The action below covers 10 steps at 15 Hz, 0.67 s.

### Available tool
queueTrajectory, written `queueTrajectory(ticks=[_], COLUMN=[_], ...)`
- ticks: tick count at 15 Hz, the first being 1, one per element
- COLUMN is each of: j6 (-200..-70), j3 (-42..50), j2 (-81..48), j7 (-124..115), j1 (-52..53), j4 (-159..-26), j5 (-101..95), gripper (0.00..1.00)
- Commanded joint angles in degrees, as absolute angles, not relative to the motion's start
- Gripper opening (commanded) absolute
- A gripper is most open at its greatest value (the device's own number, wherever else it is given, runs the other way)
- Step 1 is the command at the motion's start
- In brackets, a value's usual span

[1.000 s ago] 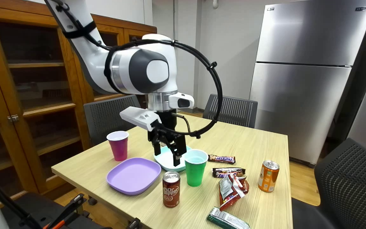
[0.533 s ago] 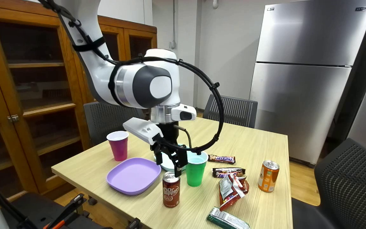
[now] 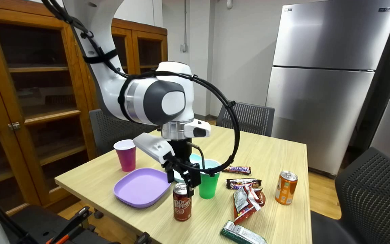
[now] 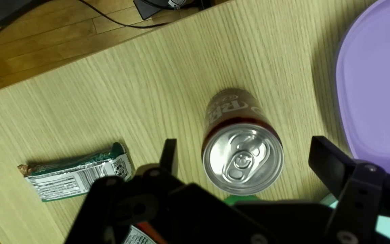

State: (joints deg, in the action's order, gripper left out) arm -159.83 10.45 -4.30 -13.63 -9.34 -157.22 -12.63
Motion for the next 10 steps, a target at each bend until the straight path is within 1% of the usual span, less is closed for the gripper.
queueTrajectory(ticks=[1,10], j6=[-161.8,-163.4], j3=[11.0,12.1], j2=[-6.4,-8.8], j7=[-15.2,-15.7], j1=[-8.5,-7.3], j4=[-156.5,-155.5], j5=[-11.8,-10.6], gripper=[1.00,1.00])
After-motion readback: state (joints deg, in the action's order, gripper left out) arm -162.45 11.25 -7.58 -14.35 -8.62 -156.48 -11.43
